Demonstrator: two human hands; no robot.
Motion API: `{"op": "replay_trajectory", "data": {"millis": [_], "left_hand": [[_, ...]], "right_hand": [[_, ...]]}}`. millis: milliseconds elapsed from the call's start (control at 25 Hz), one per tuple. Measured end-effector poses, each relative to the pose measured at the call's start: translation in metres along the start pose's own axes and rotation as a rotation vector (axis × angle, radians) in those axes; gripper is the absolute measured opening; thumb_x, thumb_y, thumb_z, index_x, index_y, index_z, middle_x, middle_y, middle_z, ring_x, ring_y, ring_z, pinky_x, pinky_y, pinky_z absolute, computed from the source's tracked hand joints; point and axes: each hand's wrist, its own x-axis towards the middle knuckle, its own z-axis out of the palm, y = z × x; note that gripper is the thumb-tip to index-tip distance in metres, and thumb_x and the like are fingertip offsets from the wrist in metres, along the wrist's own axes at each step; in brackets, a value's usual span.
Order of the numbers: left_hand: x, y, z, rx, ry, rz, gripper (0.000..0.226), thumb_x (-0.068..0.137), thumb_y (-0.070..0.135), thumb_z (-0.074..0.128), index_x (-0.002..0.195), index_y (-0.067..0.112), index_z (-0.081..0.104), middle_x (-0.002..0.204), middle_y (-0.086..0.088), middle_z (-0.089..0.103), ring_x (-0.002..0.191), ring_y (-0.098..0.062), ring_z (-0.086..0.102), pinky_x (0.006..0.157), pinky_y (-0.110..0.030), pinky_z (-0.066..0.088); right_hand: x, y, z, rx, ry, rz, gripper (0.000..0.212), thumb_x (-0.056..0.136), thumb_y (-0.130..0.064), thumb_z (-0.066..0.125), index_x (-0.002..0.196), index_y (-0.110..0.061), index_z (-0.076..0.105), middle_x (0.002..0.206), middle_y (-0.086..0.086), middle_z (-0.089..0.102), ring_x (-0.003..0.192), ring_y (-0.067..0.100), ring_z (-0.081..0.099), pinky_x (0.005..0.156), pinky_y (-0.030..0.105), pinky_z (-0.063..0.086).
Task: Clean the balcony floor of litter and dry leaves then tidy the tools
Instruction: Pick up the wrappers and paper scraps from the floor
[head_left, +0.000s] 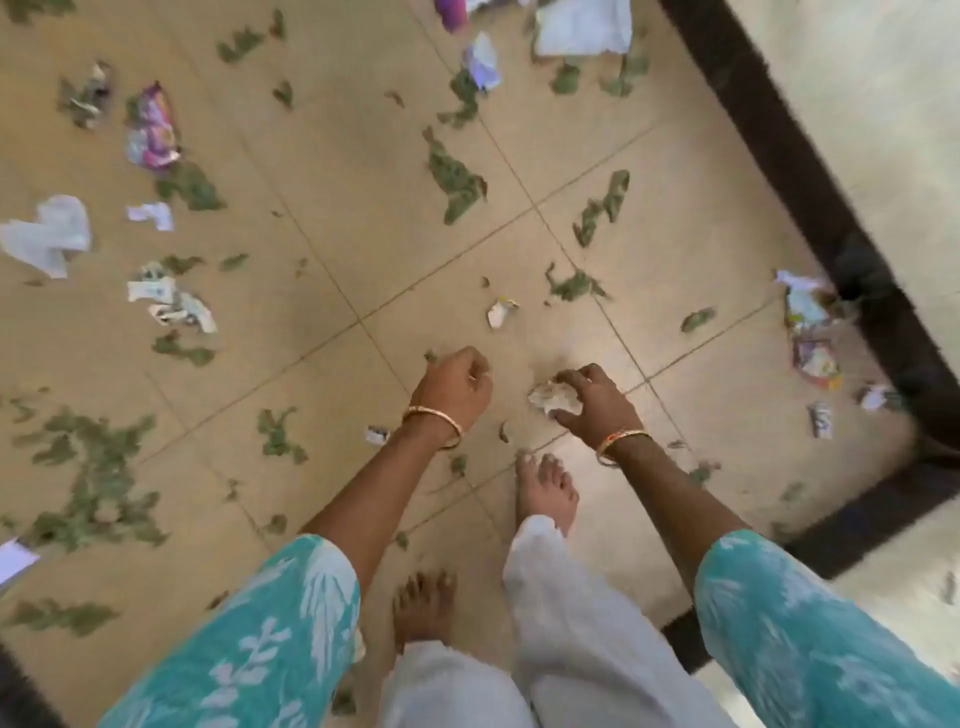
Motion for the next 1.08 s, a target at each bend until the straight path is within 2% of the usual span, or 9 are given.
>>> {"op": "replay_trajectory", "data": {"millis": [120, 240, 440, 560, 680, 760, 920, 1040, 1080], "left_hand": [[0.033, -0.028, 0.027, -0.076, 0.048, 0.031, 0.007, 0.084, 0.013, 0.062, 0.086, 0.010, 0.068, 0.081, -0.003, 0.069, 0.075, -0.021, 0.067, 0.072, -0.032, 0.054], [0.054, -0.034, 0.034, -0.202, 0.065, 0.047, 0.008, 0.083, 0.019, 0.063, 0.075, 0.020, 0.066, 0.076, 0.002, 0.070, 0.065, -0.016, 0.069, 0.065, -0.024, 0.053], [0.071, -0.020, 0.028, -0.386, 0.060, 0.089, 0.024, 0.092, 0.016, 0.058, 0.072, 0.007, 0.068, 0.069, -0.005, 0.072, 0.056, -0.014, 0.069, 0.048, -0.012, 0.044], [0.070, -0.012, 0.030, -0.428, 0.020, 0.110, 0.030, 0.095, 0.029, 0.055, 0.076, 0.010, 0.069, 0.071, -0.003, 0.073, 0.059, -0.016, 0.070, 0.048, -0.017, 0.048], [0.071, 0.004, 0.037, -0.564, -0.082, 0.059, 0.034, 0.096, 0.042, 0.048, 0.092, 0.013, 0.065, 0.082, -0.001, 0.072, 0.067, -0.018, 0.071, 0.057, -0.027, 0.056], [0.068, 0.013, 0.044, -0.673, -0.125, -0.027, 0.028, 0.096, 0.043, 0.048, 0.097, 0.017, 0.056, 0.083, -0.001, 0.068, 0.069, -0.016, 0.068, 0.061, -0.031, 0.059], [0.071, -0.002, 0.055, -0.622, 0.033, -0.029, 0.018, 0.098, 0.032, 0.049, 0.091, 0.015, 0.053, 0.068, -0.002, 0.059, 0.051, -0.015, 0.053, 0.043, -0.022, 0.045], [0.082, -0.019, 0.041, -0.606, 0.198, -0.100, 0.033, 0.096, 0.028, 0.048, 0.066, 0.016, 0.051, 0.058, 0.002, 0.044, 0.046, -0.012, 0.036, 0.044, -0.021, 0.029], [0.084, -0.022, 0.034, -0.632, 0.217, -0.162, 0.037, 0.095, 0.029, 0.048, 0.061, 0.016, 0.047, 0.055, 0.002, 0.041, 0.044, -0.011, 0.034, 0.043, -0.020, 0.027]], "right_hand": [[0.022, 0.020, 0.048, 0.001, 0.161, -0.057, 0.046, 0.080, -0.026, 0.070, 0.122, -0.013, 0.057, 0.118, 0.015, 0.048, 0.107, 0.031, 0.050, 0.080, 0.037, 0.048], [0.033, 0.027, 0.072, 0.132, 0.361, -0.117, 0.035, 0.079, -0.016, 0.071, 0.112, -0.008, 0.063, 0.102, 0.013, 0.052, 0.087, 0.026, 0.054, 0.069, 0.029, 0.043], [0.042, 0.023, 0.061, 0.461, 0.573, -0.059, 0.017, 0.074, -0.007, 0.074, 0.091, -0.012, 0.072, 0.084, 0.006, 0.063, 0.069, 0.015, 0.061, 0.065, 0.021, 0.051], [0.052, 0.009, 0.034, 0.866, 0.568, -0.030, 0.018, 0.077, -0.004, 0.072, 0.086, -0.019, 0.074, 0.083, 0.008, 0.071, 0.075, 0.021, 0.066, 0.073, 0.031, 0.056], [0.062, -0.011, 0.018, 0.983, 0.452, -0.088, 0.019, 0.076, -0.004, 0.074, 0.088, -0.017, 0.072, 0.079, 0.017, 0.070, 0.072, 0.023, 0.067, 0.071, 0.035, 0.058], [0.063, -0.028, 0.018, 1.009, 0.457, -0.073, 0.020, 0.073, -0.002, 0.076, 0.084, -0.015, 0.067, 0.071, 0.015, 0.069, 0.065, 0.025, 0.068, 0.067, 0.038, 0.058], [0.066, -0.041, 0.024, 0.893, 0.359, -0.136, 0.019, 0.079, 0.001, 0.067, 0.078, -0.017, 0.063, 0.068, 0.010, 0.067, 0.066, 0.025, 0.068, 0.071, 0.046, 0.058], [0.077, -0.033, 0.022, 0.621, 0.621, -0.174, 0.010, 0.080, -0.010, 0.067, 0.087, -0.018, 0.067, 0.088, 0.004, 0.069, 0.083, 0.017, 0.064, 0.078, 0.040, 0.056], [0.082, -0.032, 0.023, 0.487, 0.650, -0.227, 0.017, 0.081, -0.016, 0.068, 0.098, -0.016, 0.068, 0.102, 0.004, 0.067, 0.096, 0.018, 0.061, 0.085, 0.039, 0.053]]}}
